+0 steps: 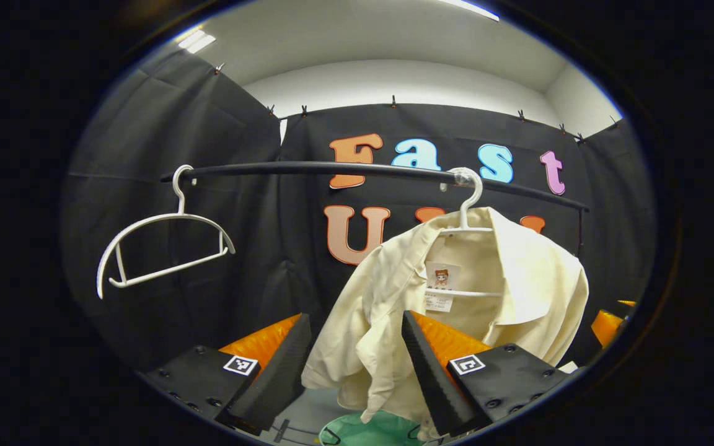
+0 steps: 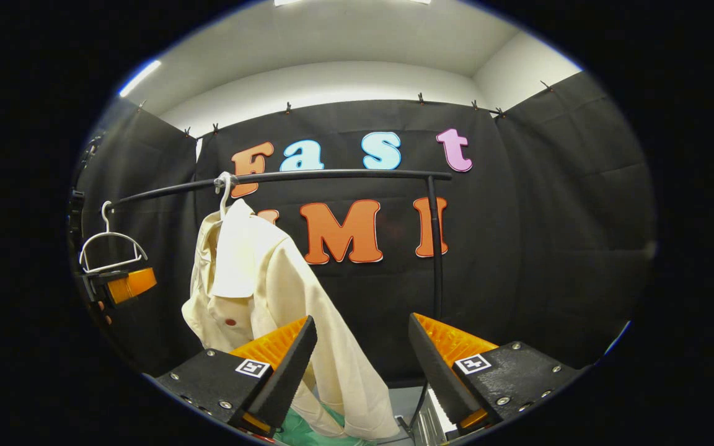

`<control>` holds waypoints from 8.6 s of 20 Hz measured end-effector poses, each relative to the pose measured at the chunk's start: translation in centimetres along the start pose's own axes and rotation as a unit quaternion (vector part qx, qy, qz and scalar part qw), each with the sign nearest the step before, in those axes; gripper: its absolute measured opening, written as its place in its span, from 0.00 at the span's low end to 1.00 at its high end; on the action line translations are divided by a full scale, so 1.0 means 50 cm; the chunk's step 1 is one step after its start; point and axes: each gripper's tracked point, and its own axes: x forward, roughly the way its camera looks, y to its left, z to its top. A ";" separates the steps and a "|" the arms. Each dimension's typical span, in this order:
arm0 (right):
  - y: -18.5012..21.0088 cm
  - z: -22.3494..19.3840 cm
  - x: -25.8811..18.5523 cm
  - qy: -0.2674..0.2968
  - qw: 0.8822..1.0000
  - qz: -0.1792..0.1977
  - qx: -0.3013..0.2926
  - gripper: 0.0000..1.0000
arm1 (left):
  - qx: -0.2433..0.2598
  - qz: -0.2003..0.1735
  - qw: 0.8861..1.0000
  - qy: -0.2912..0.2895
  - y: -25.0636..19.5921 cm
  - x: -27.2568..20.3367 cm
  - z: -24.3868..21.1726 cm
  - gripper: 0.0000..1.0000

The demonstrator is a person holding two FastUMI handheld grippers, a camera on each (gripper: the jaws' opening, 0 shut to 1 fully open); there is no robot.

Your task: Grasp the clothes on the hanger with both hands and then place them into the laundry hamper below.

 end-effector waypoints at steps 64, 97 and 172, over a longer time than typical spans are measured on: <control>0.273 -0.022 0.049 0.005 0.999 0.033 0.014 0.00 | -0.030 -0.203 0.975 0.086 -0.107 0.214 -0.135 1.00; 0.213 0.139 0.056 -0.055 0.998 0.018 -0.021 0.00 | -0.022 -0.155 0.988 0.004 0.002 0.257 0.011 0.07; 0.191 -0.240 0.086 0.085 0.994 -0.007 -0.067 0.00 | 0.041 -0.053 0.992 0.102 0.289 0.237 -0.212 0.06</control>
